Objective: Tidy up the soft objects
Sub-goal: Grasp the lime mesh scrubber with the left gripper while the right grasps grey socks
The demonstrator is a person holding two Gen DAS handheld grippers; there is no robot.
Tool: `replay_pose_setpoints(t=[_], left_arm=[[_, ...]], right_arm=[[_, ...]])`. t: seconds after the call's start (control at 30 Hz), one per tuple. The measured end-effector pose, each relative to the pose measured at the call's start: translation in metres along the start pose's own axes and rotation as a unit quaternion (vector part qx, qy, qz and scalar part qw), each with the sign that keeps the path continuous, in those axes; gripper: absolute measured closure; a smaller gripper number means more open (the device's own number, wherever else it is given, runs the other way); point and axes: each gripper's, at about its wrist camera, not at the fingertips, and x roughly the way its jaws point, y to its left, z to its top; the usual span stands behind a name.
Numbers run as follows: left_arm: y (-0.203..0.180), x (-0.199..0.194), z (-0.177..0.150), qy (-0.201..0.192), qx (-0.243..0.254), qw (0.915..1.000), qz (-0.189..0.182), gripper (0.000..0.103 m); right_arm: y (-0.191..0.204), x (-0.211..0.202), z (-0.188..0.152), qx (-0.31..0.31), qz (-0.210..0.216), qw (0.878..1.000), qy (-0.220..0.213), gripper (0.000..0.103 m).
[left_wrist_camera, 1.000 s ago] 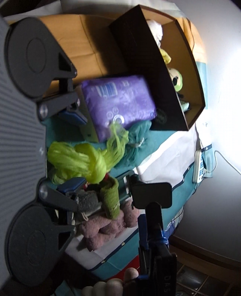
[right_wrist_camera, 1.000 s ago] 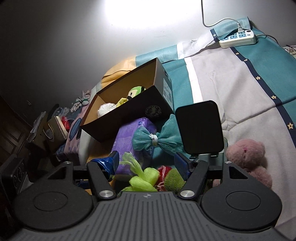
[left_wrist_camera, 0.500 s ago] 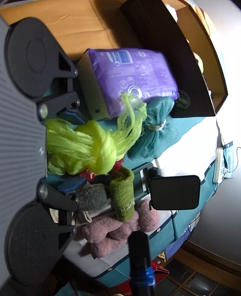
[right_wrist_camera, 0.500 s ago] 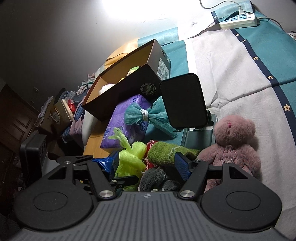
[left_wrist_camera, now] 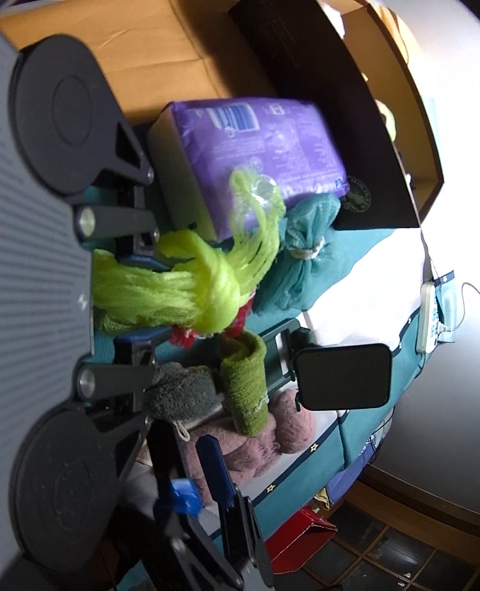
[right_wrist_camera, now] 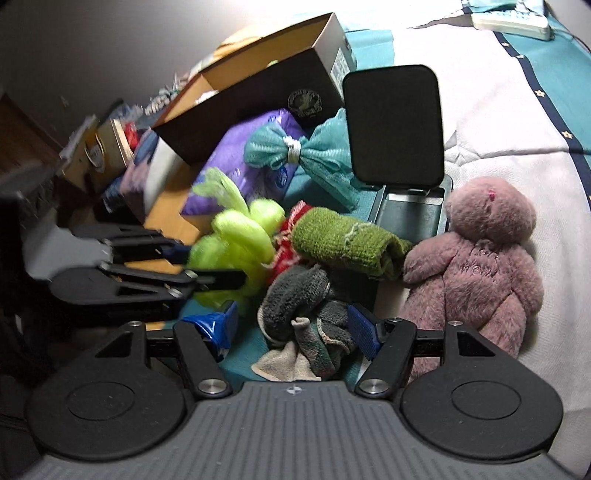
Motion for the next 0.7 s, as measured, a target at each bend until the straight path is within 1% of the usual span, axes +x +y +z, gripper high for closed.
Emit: replay_pose_setpoints(t=[0.07, 0.13, 0.2, 0.3, 0.4, 0.47, 0.53, 0.63, 0.7], left_arm=[[0.004, -0.008, -0.001, -0.006, 0.001, 1.0, -0.005, 0.073], [0.008, -0.017, -0.004, -0.012, 0.006, 0.9998, -0.015, 0.073], [0.014, -0.027, -0.004, -0.018, 0.007, 0.9995, -0.025, 0.073], [0.021, -0.038, -0.004, -0.03, 0.009, 0.9992, -0.023, 0.073], [0.03, -0.049, -0.001, -0.044, 0.004, 0.9987, -0.024, 0.073], [0.035, -0.053, 0.002, -0.051, 0.0, 0.9984, -0.025, 0.073], [0.041, -0.056, 0.005, -0.056, 0.001, 0.9981, -0.026, 0.073], [0.048, -0.058, 0.008, -0.059, 0.004, 0.9978, -0.03, 0.073], [0.052, -0.06, 0.01, -0.062, 0.005, 0.9974, -0.035, 0.073]], right_arm=[[0.005, 0.008, -0.002, -0.015, -0.025, 1.0, 0.008, 0.051], [0.007, 0.016, -0.003, -0.018, -0.04, 0.999, 0.016, 0.051], [0.009, 0.023, -0.004, -0.011, -0.049, 0.998, 0.024, 0.051], [0.01, 0.031, -0.004, -0.004, -0.059, 0.998, 0.033, 0.051], [0.01, 0.032, -0.006, 0.005, -0.069, 0.997, 0.036, 0.058], [0.012, 0.029, -0.007, 0.006, -0.073, 0.997, 0.031, 0.066], [0.013, 0.028, -0.006, 0.011, -0.076, 0.997, 0.03, 0.07], [0.019, 0.02, -0.007, 0.01, -0.08, 0.996, 0.03, 0.073], [0.022, 0.011, -0.006, 0.012, -0.071, 0.997, 0.033, 0.073]])
